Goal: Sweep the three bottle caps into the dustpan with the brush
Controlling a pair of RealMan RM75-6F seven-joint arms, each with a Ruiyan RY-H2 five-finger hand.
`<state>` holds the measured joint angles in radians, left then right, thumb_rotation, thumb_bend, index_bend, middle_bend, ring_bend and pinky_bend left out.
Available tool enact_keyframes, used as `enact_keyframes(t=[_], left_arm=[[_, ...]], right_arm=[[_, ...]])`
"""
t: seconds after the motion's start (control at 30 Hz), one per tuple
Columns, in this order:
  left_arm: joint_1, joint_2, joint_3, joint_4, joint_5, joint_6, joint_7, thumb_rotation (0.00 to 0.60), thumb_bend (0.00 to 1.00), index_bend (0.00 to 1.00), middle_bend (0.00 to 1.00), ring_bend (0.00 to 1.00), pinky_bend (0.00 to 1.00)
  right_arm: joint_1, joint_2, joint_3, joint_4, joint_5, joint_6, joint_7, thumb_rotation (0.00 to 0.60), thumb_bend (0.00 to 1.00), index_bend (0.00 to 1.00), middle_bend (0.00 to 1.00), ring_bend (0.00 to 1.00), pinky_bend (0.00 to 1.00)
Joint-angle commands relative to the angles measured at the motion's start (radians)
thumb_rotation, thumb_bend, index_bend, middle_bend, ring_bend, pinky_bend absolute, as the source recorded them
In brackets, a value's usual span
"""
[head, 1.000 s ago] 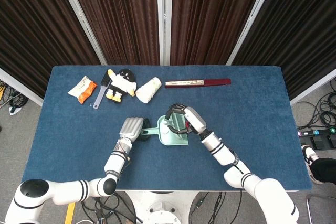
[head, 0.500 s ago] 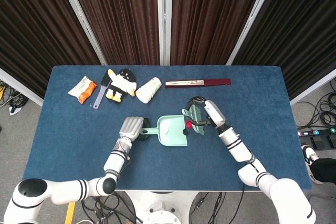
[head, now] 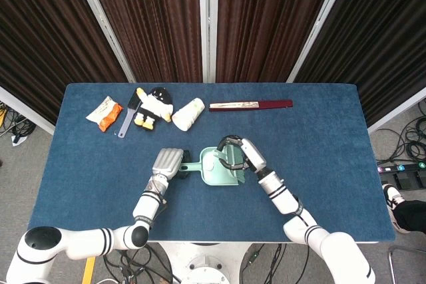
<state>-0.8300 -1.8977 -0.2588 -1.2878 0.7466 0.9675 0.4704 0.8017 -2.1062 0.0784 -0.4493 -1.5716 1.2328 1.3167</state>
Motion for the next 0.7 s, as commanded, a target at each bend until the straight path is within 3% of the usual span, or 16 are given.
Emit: enact_keyframes(t=[0.03, 0.43, 0.7], left_arm=[[0.008, 0.008, -0.006, -0.015, -0.011, -0.009, -0.017, 0.600, 0.40, 0.64, 0.60, 0.50, 0.48], [0.019, 0.017, 0.008, -0.042, 0.010, 0.005, -0.013, 0.600, 0.40, 0.64, 0.60, 0.50, 0.48], [0.014, 0.028, -0.009, -0.056, 0.016, -0.007, -0.032, 0.600, 0.40, 0.64, 0.60, 0.50, 0.48]], right_arm=[[0.010, -0.023, 0.017, 0.010, 0.009, 0.012, 0.018, 0.600, 0.59, 0.81, 0.64, 0.35, 0.24], [-0.006, 0.034, 0.017, -0.067, -0.011, 0.102, 0.077, 0.600, 0.59, 0.81, 0.64, 0.35, 0.25], [-0.034, 0.088, -0.022, -0.082, -0.012, 0.023, 0.038, 0.600, 0.59, 0.81, 0.64, 0.35, 0.25]])
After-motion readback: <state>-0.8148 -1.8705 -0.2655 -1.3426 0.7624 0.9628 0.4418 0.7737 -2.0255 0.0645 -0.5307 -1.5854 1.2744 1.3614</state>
